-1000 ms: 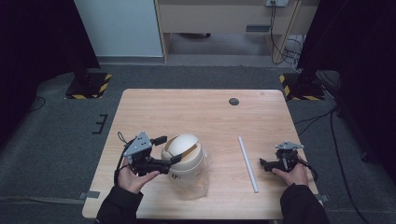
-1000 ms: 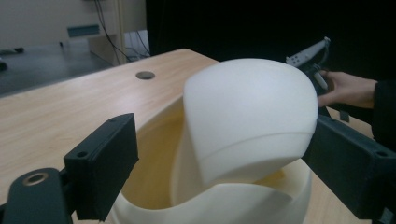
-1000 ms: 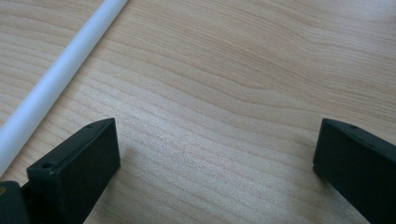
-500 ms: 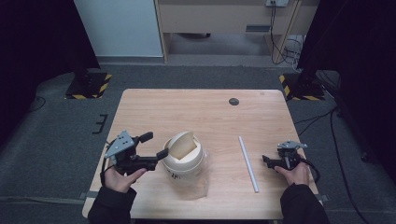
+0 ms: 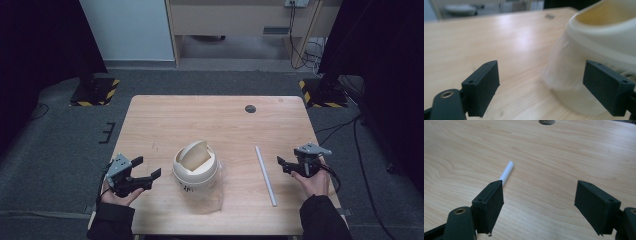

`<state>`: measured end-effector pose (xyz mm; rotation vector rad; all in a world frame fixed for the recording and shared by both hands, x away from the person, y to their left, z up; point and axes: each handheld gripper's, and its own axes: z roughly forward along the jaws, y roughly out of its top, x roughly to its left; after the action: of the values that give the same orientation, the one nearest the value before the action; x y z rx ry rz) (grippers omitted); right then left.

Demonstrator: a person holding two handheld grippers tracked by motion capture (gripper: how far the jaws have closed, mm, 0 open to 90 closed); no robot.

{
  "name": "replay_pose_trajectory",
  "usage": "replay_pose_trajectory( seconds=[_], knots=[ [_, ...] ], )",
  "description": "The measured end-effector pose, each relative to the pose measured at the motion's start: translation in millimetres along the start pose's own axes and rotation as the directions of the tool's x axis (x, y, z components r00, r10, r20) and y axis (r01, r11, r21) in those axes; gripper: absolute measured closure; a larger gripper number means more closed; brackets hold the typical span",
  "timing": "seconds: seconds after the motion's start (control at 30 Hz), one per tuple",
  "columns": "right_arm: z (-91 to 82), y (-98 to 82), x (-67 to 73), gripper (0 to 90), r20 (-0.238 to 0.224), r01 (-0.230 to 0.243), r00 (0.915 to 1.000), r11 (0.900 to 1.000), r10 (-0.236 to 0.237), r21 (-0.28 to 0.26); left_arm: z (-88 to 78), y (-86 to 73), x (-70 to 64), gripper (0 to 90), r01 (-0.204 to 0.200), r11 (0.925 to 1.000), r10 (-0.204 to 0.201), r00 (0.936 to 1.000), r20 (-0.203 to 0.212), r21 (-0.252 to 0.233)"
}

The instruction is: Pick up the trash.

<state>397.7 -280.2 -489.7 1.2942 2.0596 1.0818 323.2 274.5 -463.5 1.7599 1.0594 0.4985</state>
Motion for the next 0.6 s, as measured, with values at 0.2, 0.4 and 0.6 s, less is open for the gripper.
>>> replay_pose_trajectory(
  seconds=[0.2, 0.4, 0.6],
  knots=[
    [8.3, 4.9, 15.3, 29.2, -0.040, 0.025, 0.9989, 0.999, -0.024, 0.037, 18.3, -23.8, 10.7, 15.1, 0.050, 0.9856, -0.043, 0.9980, -0.047, 0.162],
    [24.8, 1.7, 32.9, 38.1, -0.090, 0.026, 0.9958, 0.996, -0.018, 0.086, 28.7, -26.4, 13.7, 15.0, 0.024, 0.9778, -0.013, 0.9984, -0.055, 0.208],
    [37.5, -6.5, 41.2, 49.1, -0.084, 0.065, 0.9952, 0.981, -0.050, 0.183, 32.5, -28.8, 12.8, 15.2, 0.013, 0.9690, 0.000, 0.9986, -0.052, 0.247]
  ],
)
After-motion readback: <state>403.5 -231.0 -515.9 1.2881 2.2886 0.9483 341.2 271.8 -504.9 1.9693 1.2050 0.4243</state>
